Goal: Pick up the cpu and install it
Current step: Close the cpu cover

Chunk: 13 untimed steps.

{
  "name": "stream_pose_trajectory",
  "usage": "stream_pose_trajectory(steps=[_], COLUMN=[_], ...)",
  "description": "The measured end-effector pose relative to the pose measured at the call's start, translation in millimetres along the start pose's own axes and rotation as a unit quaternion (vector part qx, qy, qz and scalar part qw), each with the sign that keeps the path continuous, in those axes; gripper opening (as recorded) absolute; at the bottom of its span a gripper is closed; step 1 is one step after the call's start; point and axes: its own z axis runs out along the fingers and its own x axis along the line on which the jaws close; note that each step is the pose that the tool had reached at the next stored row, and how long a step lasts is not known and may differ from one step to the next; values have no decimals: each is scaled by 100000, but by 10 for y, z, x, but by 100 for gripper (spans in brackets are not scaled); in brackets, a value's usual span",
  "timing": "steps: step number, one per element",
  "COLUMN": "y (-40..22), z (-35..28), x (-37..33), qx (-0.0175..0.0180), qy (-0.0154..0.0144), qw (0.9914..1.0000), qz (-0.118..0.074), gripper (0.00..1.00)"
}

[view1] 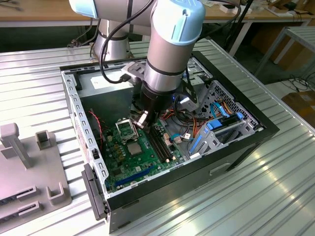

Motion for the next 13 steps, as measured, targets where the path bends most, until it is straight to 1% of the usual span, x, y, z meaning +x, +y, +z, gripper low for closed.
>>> stream_pose_trajectory(steps=[1, 3, 5, 6, 9, 13], y=[0, 0, 0, 0, -1, -1], z=[1, 4, 6, 7, 10, 10], x=[0, 0, 0, 0, -2, -2], qx=[-16, -57, -94, -113, -179, -188], qy=[5, 9, 13, 17, 24, 19], qw=[99996, 99961, 99891, 99843, 99600, 99588], qz=[-842, -2774, -4657, -5606, -8932, -9072], gripper=[11, 11, 11, 11, 11, 11])
